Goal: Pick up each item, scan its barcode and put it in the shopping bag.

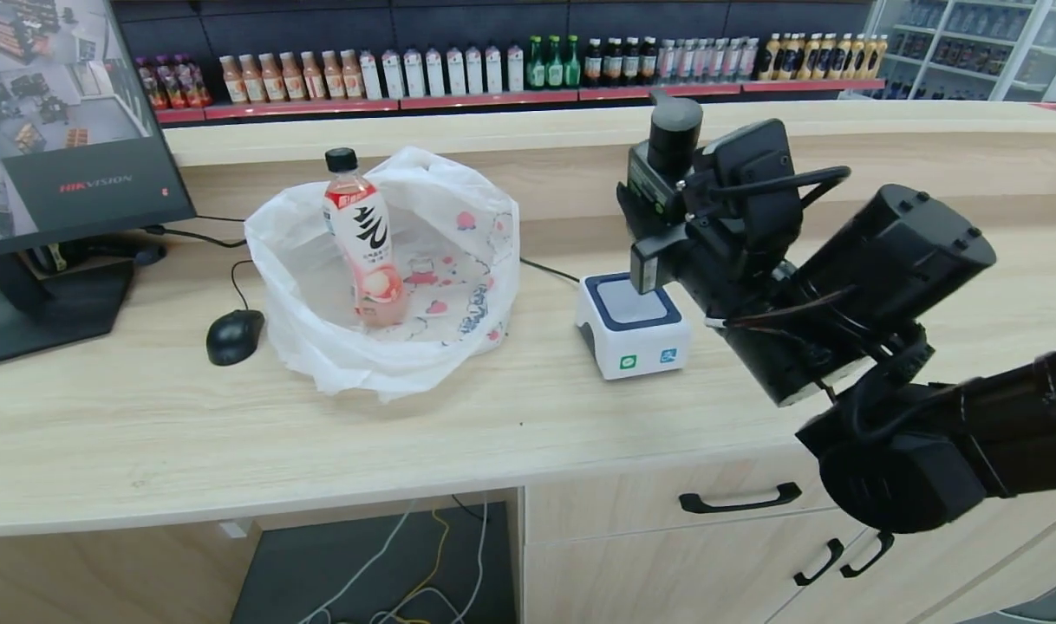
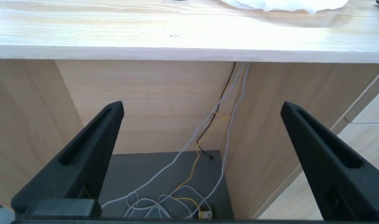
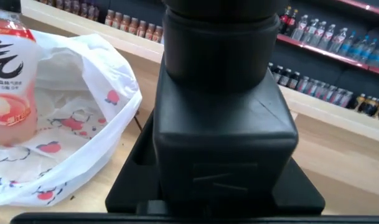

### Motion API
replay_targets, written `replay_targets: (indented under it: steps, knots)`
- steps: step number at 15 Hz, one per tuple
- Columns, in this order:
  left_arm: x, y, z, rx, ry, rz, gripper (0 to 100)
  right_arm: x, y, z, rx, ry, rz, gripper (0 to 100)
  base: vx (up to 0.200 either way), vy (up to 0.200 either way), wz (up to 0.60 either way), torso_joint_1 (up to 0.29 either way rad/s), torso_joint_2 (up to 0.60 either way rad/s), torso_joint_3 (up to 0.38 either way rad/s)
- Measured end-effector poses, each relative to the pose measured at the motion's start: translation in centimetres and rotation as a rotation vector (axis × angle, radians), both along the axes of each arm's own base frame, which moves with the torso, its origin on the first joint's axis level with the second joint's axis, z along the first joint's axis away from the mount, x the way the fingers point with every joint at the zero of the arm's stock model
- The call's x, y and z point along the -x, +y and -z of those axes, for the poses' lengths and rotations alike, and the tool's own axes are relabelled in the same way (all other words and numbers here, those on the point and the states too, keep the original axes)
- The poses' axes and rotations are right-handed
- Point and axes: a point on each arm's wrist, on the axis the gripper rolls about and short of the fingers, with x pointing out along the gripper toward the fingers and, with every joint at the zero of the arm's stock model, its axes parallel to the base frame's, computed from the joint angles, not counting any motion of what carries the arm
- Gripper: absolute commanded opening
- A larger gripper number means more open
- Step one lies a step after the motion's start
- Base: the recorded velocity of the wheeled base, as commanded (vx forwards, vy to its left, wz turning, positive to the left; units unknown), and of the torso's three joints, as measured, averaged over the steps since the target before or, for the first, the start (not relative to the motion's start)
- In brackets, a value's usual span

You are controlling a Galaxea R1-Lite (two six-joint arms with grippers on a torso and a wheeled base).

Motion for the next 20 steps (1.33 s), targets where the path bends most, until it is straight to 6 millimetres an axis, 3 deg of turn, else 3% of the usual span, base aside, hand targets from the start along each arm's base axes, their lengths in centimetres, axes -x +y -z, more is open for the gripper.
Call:
replay_targets:
  steps: [5, 11, 20]
  knots:
    - [0.0, 0.0, 0.0, 0.000, 0.000, 0.001, 100, -1.5, 0.6, -0.4, 0.187, -0.155, -0.090, 0, 0.000, 0.000, 0.00, 0.000, 0.00, 0.000]
    - [0.0, 0.0, 0.0, 0.000, 0.000, 0.000, 100, -3.9, -1.9, 0.1, 0.347, -0.249, -0.085, 0, 0.000, 0.000, 0.00, 0.000, 0.00, 0.000]
    - [0.0, 0.0, 0.0, 0.000, 0.000, 0.000, 100, -4.6, -2.1, 2.4, 0.533, -0.328, -0.171, 0, 0.000, 0.000, 0.00, 0.000, 0.00, 0.000]
